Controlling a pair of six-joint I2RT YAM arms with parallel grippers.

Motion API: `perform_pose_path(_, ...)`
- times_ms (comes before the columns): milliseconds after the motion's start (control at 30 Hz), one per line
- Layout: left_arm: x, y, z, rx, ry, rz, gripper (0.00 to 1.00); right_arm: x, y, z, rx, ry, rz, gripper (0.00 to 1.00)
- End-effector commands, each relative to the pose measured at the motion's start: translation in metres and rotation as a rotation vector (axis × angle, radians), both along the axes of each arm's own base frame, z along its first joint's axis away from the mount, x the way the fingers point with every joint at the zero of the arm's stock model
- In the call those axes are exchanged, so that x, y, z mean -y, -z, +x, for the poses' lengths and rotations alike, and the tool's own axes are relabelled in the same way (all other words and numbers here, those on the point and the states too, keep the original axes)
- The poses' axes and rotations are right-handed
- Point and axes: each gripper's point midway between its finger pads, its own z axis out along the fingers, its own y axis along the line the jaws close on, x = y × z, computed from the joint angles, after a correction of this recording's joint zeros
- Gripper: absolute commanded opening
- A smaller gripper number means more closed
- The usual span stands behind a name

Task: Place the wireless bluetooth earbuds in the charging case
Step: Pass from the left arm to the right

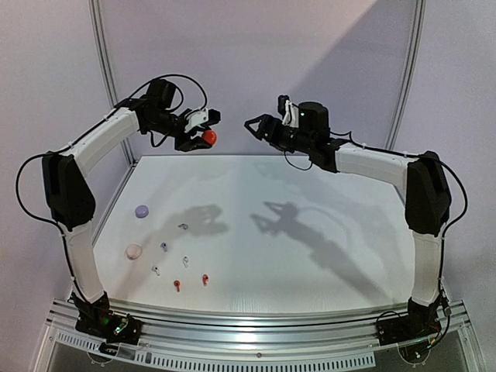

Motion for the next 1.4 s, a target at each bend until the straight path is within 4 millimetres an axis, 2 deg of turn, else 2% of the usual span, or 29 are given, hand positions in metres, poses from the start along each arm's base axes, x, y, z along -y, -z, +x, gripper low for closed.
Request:
perform_pose_path(0,0.016,0.004,-0.002,0.044,0.025,0.036,0.49,-0.028,-0.009,-0.022,0.035,-0.127,0.007,0.83)
perform_pose_path(133,0.023,0.008,-0.004,0.056,0.045,0.05,0.49,-0.048,-0.003,-0.02,0.023,-0.188,0.042,0.78)
perform_pose_path(167,0.023,0.009,-0.004,0.059,0.048,0.054,0.49,-0.056,-0.006,-0.024,0.028,-0.218,0.052,0.78)
perform_pose_path(267,0.024,0.01,-0.004,0.068,0.052,0.064,0.48,-0.076,0.003,-0.03,0.029,-0.282,0.062,0.78)
perform_pose_path(433,0.024,0.011,-0.006,0.067,0.055,0.065,0.48,-0.08,0.021,-0.021,-0.011,-0.249,0.06,0.72)
perform_pose_path(700,0.026,0.019,-0.011,0.057,0.085,0.072,0.48,-0.097,0.017,-0.019,0.02,-0.292,0.076,0.67)
perform_pose_path(867,0.027,0.017,-0.007,0.076,0.083,0.068,0.48,-0.1,0.036,-0.015,-0.023,-0.28,0.058,0.58)
perform_pose_path(1033,0.026,0.017,-0.003,0.107,0.083,0.082,0.48,-0.101,0.038,-0.016,-0.016,-0.289,0.043,0.55)
perform_pose_path(1167,0.027,0.015,-0.002,0.116,0.085,0.078,0.48,-0.104,0.045,-0.018,-0.029,-0.31,0.031,0.43)
perform_pose_path(1267,0.027,0.016,-0.003,0.119,0.089,0.078,0.48,-0.106,0.042,-0.021,-0.016,-0.324,0.037,0.34)
perform_pose_path(1367,0.028,0.017,-0.004,0.113,0.093,0.081,0.48,-0.107,0.039,-0.022,-0.001,-0.334,0.044,0.19)
